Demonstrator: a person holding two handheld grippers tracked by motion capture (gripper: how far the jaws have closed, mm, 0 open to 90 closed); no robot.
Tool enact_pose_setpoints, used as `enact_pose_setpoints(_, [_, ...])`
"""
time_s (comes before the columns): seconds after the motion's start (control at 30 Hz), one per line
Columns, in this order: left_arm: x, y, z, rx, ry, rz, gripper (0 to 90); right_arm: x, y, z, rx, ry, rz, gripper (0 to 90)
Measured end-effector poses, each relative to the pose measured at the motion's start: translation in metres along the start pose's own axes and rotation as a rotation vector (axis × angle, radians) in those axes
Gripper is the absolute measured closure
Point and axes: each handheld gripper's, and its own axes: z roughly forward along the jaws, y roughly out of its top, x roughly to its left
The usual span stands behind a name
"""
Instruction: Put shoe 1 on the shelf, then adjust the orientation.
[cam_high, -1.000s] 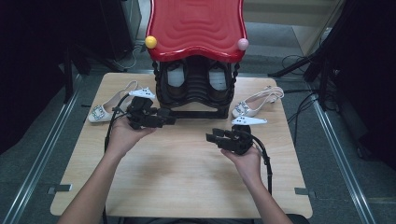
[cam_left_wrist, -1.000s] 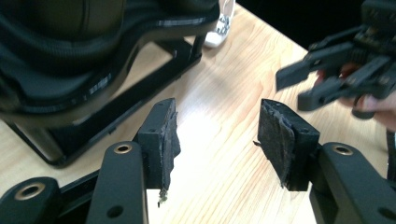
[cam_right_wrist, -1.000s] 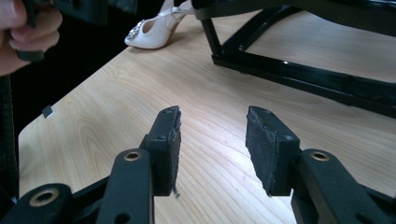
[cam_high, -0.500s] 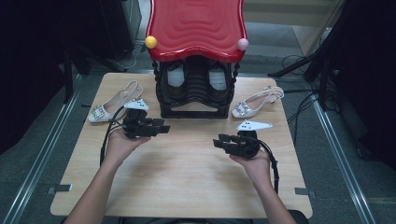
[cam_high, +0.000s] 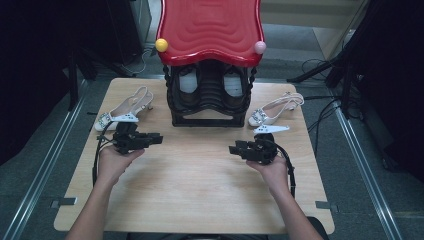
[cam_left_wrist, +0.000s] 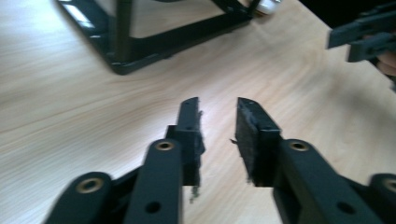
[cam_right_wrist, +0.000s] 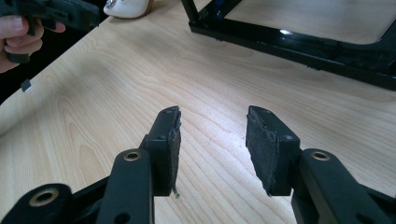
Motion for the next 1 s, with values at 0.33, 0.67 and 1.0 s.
enact_pose_setpoints(0.33, [0.033,-0.012,-0.007,0.01,0.07,-0.02,89.6,0.001,-0.001,0.005,0.008,-0.01,0.018,52.9])
enact_pose_setpoints(0.67, [0.067,-0.02,-0.016,0.018,0.121,-0.072,89.8,0.005,-0.006,0.013,0.043,-0.016,-0.015,51.7])
enact_pose_setpoints(1.0, [0.106,-0.026,-0.015,0.02,0.184,-0.14,89.8,0.006,-0.012,0.008,0.038,-0.047,-0.01,51.7])
